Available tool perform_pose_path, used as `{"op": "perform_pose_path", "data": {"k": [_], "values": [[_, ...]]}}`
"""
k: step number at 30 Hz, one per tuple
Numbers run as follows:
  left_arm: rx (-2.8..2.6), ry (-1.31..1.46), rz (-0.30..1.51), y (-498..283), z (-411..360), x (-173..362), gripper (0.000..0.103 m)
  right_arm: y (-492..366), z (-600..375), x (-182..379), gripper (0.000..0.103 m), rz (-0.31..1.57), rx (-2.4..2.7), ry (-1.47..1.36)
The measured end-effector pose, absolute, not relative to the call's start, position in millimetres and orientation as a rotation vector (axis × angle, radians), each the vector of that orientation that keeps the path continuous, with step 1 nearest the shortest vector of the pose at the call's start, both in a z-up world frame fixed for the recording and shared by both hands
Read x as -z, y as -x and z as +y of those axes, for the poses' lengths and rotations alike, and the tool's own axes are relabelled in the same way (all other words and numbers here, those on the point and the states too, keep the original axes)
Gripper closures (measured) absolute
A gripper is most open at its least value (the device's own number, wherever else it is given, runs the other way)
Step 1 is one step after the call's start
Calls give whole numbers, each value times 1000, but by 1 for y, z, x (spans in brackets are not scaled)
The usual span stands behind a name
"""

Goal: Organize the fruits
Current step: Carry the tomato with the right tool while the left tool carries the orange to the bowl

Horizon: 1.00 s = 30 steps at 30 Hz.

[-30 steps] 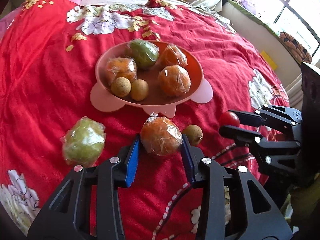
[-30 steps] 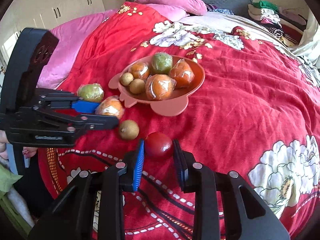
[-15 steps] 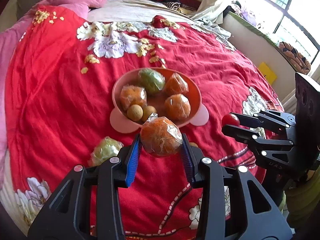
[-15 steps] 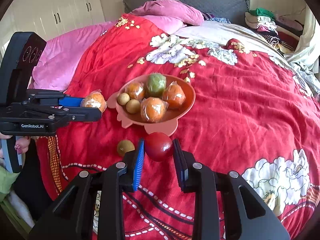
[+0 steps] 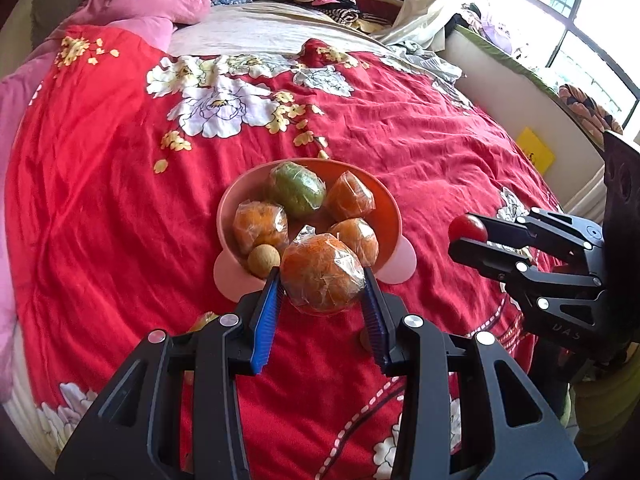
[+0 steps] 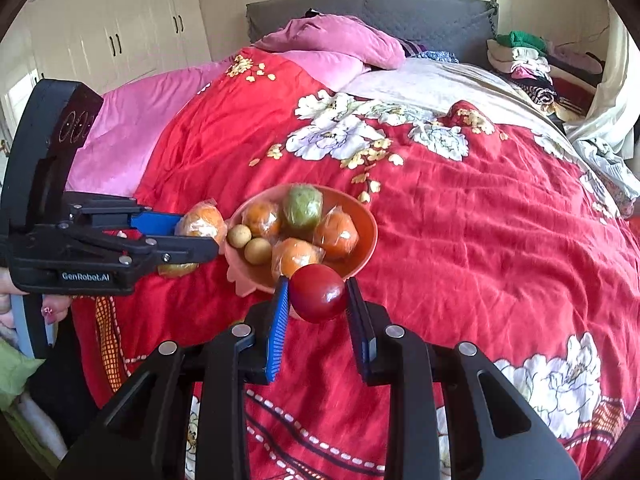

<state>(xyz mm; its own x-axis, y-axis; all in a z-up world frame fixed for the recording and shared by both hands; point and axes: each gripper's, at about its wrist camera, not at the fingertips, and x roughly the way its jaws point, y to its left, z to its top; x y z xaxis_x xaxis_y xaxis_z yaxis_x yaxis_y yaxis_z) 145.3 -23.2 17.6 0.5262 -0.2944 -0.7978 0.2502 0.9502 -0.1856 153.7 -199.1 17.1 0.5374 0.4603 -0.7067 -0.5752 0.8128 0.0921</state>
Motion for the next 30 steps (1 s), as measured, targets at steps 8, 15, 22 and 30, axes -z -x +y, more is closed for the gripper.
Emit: {"op": "perform_pose_path", "data": {"k": [8, 15, 22, 30], "values": [[338, 37, 974, -153, -31, -14, 72, -164, -197, -20, 76, 783, -619, 162], [341, 24, 985, -158, -35, -8, 72, -173, -193, -22, 76, 776, -620, 166], [346, 24, 1001, -163, -37, 0, 72, -181, -189, -20, 76, 778, -619, 170], [347, 28, 1013, -169, -36, 7, 72, -192, -183, -15, 76, 786, -619, 170]]}}
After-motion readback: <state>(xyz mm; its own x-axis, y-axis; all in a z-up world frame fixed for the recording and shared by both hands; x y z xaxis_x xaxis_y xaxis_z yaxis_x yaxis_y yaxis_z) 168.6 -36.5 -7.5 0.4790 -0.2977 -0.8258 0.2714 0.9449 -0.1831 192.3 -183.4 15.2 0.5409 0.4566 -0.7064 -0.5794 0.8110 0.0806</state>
